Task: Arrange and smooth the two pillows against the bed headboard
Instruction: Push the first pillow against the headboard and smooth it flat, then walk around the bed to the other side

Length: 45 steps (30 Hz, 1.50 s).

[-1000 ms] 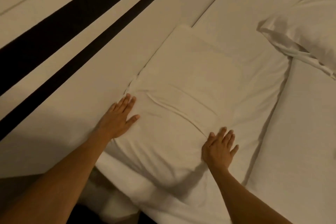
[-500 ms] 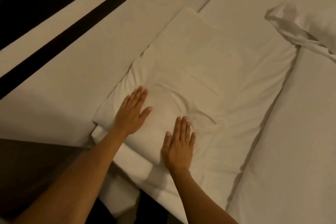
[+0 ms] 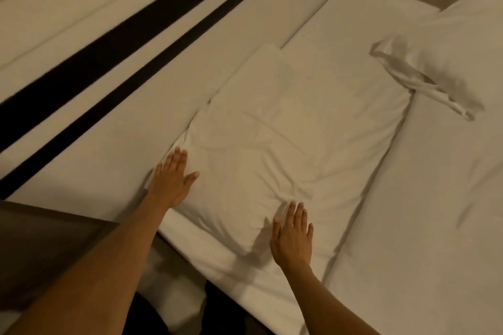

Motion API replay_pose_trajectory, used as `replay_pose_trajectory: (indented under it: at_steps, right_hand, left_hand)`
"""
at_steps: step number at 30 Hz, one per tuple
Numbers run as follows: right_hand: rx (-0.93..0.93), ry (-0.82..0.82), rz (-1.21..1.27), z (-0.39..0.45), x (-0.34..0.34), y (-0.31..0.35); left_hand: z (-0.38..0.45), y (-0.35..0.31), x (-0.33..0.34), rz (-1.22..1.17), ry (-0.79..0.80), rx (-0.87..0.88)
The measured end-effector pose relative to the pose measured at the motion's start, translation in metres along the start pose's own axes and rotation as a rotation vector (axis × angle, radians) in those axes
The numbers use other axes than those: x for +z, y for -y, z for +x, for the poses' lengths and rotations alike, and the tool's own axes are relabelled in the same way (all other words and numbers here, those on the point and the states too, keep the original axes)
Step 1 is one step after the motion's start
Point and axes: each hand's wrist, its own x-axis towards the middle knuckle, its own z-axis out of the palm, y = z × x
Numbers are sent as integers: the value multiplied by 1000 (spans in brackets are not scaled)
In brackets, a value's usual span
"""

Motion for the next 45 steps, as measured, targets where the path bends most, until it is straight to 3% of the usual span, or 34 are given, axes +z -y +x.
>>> replay_pose_trajectory:
  at_steps: [6,14,23,36,45]
  right_hand:
    - [-132,-21,-120,-14,-103,9]
    - [-260,-133,-197,-28,-255,44]
    - [-364,-365,-254,-97,-394,64]
    - [-199,-609,-240,-237,-498,4]
    - [56,-696,-233,-360,-494,-71]
  left_hand:
    - [-38,-65,-72,-55,-29,68]
    - [-84,-129,-191,-31,51,39]
    - [-160,-176,-335,9,-132,73]
    - [-272,-254,-421,64,-295,309]
    - [-359,-310,-413,148,-325,565]
